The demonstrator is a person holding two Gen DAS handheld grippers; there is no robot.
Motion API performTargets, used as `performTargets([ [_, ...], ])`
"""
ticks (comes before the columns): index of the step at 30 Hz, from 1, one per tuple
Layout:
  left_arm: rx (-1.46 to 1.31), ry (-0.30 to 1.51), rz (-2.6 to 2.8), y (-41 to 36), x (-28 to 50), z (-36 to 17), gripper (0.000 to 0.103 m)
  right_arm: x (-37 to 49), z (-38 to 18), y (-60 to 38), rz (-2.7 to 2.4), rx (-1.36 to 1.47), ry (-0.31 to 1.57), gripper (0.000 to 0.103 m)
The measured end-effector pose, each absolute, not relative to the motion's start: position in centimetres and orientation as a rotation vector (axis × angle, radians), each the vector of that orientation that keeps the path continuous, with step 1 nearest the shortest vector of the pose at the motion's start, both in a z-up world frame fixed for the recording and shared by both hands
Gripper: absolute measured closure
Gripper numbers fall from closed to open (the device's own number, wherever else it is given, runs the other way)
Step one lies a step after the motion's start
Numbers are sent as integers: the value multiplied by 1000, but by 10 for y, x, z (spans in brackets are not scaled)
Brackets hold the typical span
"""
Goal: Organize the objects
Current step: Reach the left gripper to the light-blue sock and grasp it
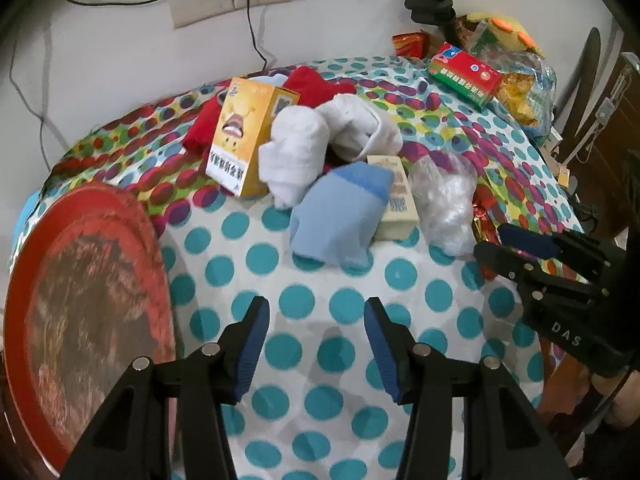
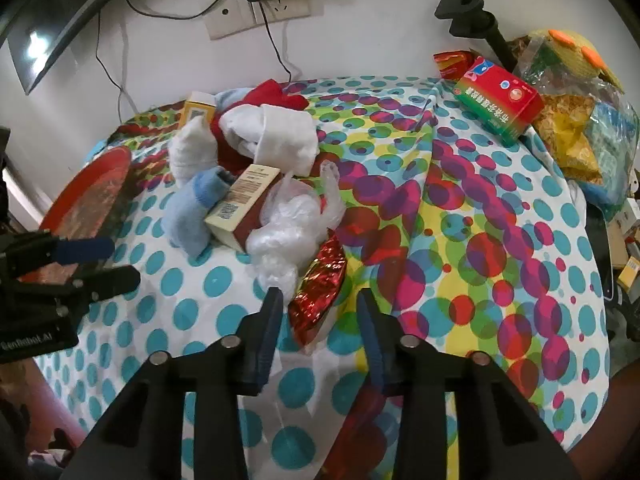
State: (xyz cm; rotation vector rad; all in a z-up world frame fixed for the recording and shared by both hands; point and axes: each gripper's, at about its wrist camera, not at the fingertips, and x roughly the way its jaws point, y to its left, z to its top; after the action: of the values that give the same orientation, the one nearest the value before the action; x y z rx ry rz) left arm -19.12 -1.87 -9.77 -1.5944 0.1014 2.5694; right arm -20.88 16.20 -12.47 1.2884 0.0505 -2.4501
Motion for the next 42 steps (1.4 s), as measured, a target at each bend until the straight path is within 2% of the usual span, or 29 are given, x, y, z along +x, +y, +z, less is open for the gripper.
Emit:
performTargets([
  [3,-1587,103,2557,-17,-200,-100,53,-213,-127,162,-2453,1281,47,77],
  [20,-1634,117,2488,-1,-242,-123,52,-216,-131,177,-2414,1244,-70,77],
  [30,-1618,49,2511,-9,-242,-124,53,-218,-134,180,-2404,1242,-107,76],
  [34,-1594,54,2532,-11,-237,-122,75,-218,-134,181,-2402,1242,-119,75],
  [37,-1587,26,2524,-13,-233,-120,80,-218,-134,181,-2405,1241,-114,76],
  [42,-1592,26,2507,-14,-222,-117,81,-216,-132,181,-2414,1239,-100,78],
])
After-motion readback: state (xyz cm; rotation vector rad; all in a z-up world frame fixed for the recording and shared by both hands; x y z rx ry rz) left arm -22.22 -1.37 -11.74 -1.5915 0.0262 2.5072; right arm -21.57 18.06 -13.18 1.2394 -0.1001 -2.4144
